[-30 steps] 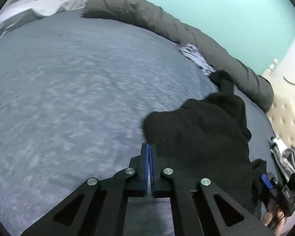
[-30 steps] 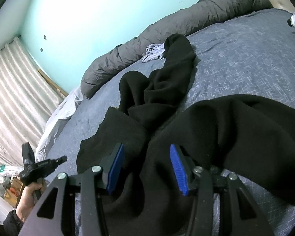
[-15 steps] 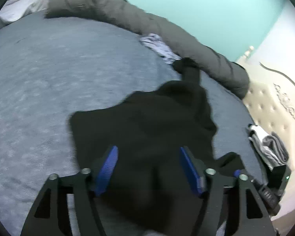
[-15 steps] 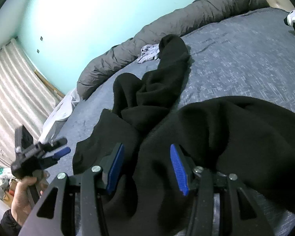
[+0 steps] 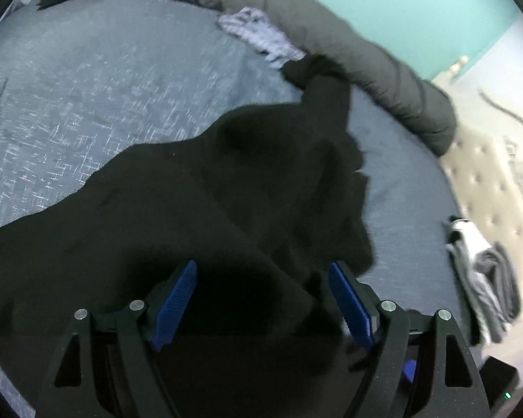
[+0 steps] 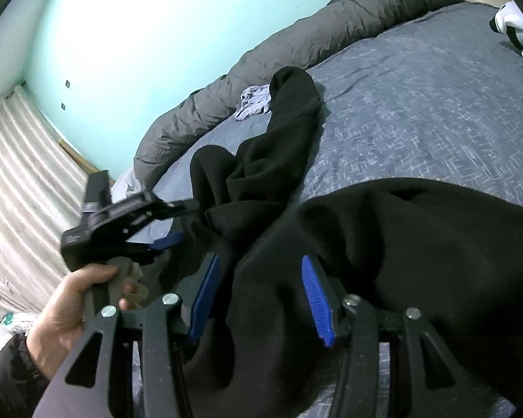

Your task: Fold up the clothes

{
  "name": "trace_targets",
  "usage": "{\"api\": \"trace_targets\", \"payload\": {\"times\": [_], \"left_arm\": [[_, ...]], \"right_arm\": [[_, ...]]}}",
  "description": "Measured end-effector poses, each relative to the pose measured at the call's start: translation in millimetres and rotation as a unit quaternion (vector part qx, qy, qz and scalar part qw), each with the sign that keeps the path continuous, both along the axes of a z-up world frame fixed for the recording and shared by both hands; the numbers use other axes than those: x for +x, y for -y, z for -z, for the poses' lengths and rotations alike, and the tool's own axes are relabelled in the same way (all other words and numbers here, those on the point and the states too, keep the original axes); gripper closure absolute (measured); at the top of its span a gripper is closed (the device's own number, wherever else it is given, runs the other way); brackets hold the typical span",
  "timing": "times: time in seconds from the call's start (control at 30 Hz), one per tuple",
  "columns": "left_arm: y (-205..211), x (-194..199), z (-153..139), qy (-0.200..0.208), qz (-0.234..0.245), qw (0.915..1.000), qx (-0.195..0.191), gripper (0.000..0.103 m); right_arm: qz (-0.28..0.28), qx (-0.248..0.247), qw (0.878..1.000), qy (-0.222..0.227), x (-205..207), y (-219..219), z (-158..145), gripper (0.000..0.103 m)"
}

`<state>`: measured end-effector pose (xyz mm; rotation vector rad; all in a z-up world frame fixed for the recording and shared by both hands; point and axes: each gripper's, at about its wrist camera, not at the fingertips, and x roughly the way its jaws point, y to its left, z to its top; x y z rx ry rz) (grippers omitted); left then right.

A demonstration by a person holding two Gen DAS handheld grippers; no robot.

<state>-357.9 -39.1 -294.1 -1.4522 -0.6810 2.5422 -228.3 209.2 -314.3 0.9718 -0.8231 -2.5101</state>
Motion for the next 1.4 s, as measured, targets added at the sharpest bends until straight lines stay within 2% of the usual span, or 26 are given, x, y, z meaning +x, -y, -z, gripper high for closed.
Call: {"api": "trace_targets", "payload": {"times": [0.03, 0.07, 0.1, 0.13, 0.2, 0.3, 0.57, 0.77, 0.9, 1.07, 1.4], "left_arm": [[-0.8, -1.4, 3.1, 0.004, 0.003, 1.0, -0.002, 0.023], [-1.2, -1.2, 4.6, 0.006, 0.005, 0.9999, -0.008, 0.03], [-0.1, -0.2, 5.1, 0.007, 0.005, 0.9998, -0.015, 0.045], [0.9, 0.8, 5.5, 0.007, 0.005, 0.9997, -0.023, 0.054], [5.2, 4.8, 6.9, 0.009, 0.013, 0.9995, -0.028, 0.078], [13.2, 17.4, 2.3, -0.001, 0.026, 0.9994, -0.024, 0.091], [43.2, 82.4, -21.8, -0.044, 0.044, 0.9977, -0.027, 0.095], [77.6, 125.2, -20.3, -0.049, 0.013, 0.9986, -0.014, 0.095], [90.3, 134.6, -18.3, -0.047, -0.006, 0.9988, -0.008, 0.095], [107.1, 151.0, -33.0, -0.067, -0.031, 0.9972, -0.015, 0.095], [151.3, 192.0, -21.8, -0.042, -0.086, 0.9952, -0.02, 0.095]], "right_arm": [[0.0, -0.002, 1.0, 0.0, -0.2, -0.5, 0.0, 0.053], [0.001, -0.002, 1.0, 0.0, -0.2, -0.8, 0.1, 0.053], [0.001, -0.004, 1.0, 0.0, -0.4, -1.0, 0.2, 0.053], [0.001, -0.005, 1.0, 0.001, -0.6, -1.2, 0.2, 0.053], [0.002, -0.008, 1.0, 0.001, -1.0, -1.5, 0.3, 0.053], [0.003, -0.01, 1.0, 0.001, -0.7, -1.0, 0.0, 0.053], [0.003, -0.013, 1.0, -0.001, 1.1, -2.2, -2.0, 0.053], [0.001, -0.012, 1.0, 0.002, 1.5, 1.6, -1.8, 0.053], [-0.003, -0.01, 1.0, 0.003, 1.2, 5.0, -0.8, 0.053], [-0.001, -0.013, 1.0, 0.005, 0.7, 3.0, -0.2, 0.053], [0.0, -0.017, 1.0, 0.003, 0.5, 1.8, -1.5, 0.053]]}}
